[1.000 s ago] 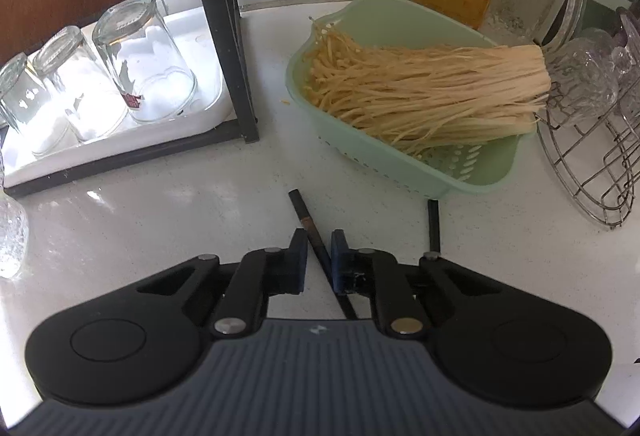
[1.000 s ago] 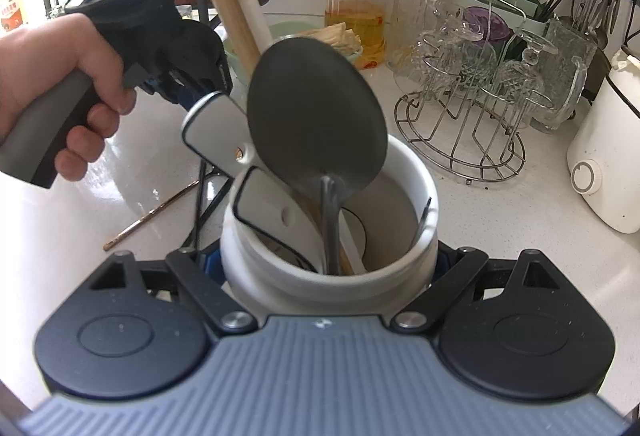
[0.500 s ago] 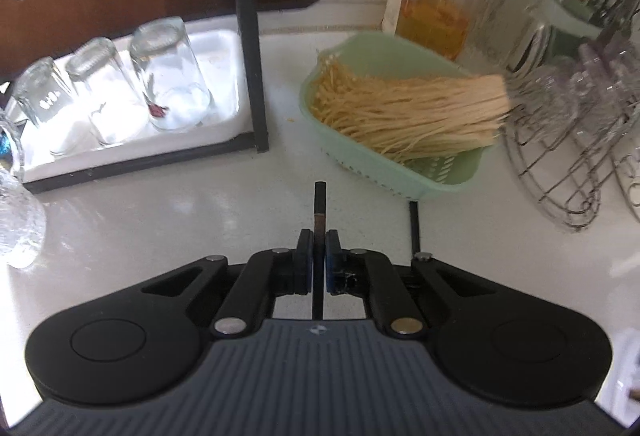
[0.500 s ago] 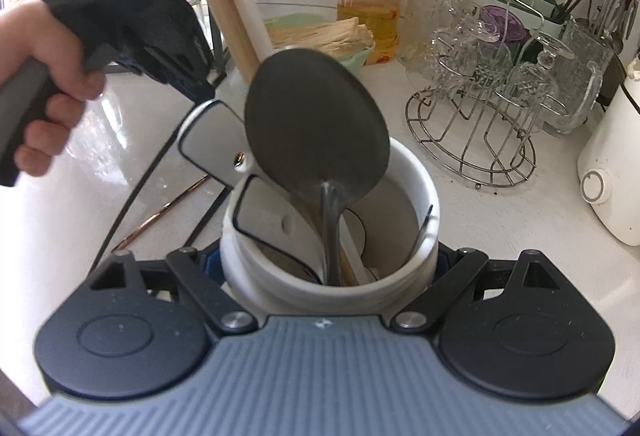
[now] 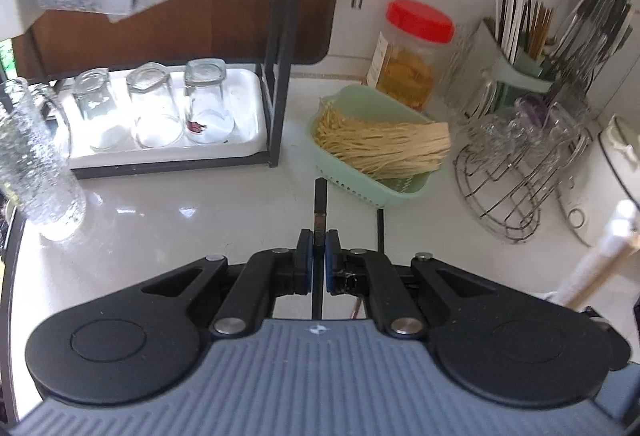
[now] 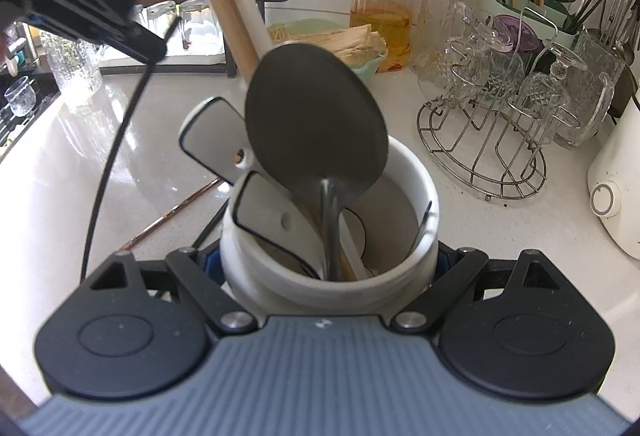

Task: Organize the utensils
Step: 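Lift the black chopstick with the left tool, then carry the black chopstick with the left tool up over the white jar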

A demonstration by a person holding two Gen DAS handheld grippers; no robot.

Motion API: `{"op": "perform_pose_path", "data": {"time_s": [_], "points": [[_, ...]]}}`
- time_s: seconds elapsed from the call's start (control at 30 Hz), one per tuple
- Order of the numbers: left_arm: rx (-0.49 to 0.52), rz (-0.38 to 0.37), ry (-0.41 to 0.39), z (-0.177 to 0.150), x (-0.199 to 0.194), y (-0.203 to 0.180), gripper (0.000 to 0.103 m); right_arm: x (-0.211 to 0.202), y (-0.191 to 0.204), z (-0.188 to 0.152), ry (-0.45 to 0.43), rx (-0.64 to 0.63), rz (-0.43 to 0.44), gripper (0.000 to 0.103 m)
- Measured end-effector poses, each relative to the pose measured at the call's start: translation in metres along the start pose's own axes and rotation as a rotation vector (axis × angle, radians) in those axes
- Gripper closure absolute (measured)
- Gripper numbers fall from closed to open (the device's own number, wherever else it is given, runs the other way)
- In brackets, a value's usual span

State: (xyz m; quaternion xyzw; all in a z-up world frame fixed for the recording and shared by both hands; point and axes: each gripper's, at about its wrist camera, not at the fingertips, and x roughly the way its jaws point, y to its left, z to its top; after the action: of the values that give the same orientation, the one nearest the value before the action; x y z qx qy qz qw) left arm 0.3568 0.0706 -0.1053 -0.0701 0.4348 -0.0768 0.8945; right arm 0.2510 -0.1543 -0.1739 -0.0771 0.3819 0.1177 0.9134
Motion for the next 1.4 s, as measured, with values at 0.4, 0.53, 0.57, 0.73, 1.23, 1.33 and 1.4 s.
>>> {"op": "perform_pose_path", "data": {"time_s": [0.4, 0.53, 0.57, 0.73, 1.23, 1.33, 1.4], "points": [[-0.068, 0.053, -0.098, -0.021, -0.064, -0.022, 0.096, 0.002, -0.004, 0.001, -0.016, -0.091, 0.097, 0.011], [-0.102, 0.067, -0.128, -0.028, -0.082, -0.029, 0.096, 0.004, -0.004, 0.003, -0.023, -0.115, 0.120, 0.011], [-0.111, 0.072, -0.132, -0.028, -0.086, -0.030, 0.096, 0.004, -0.004, 0.003, -0.023, -0.120, 0.125, 0.011], [-0.126, 0.076, -0.164, -0.027, -0.109, -0.033, 0.096, 0.006, -0.006, 0.004, -0.032, -0.142, 0.146, 0.011], [-0.075, -0.030, -0.318, 0.008, -0.199, -0.068, 0.096, 0.005, -0.005, 0.003, -0.037, -0.145, 0.149, 0.011], [-0.049, -0.054, -0.342, 0.016, -0.212, -0.081, 0.096, 0.005, -0.005, 0.003, -0.038, -0.146, 0.152, 0.011], [-0.032, -0.065, -0.358, 0.021, -0.218, -0.089, 0.096, 0.005, -0.005, 0.003, -0.039, -0.148, 0.156, 0.011]]}}
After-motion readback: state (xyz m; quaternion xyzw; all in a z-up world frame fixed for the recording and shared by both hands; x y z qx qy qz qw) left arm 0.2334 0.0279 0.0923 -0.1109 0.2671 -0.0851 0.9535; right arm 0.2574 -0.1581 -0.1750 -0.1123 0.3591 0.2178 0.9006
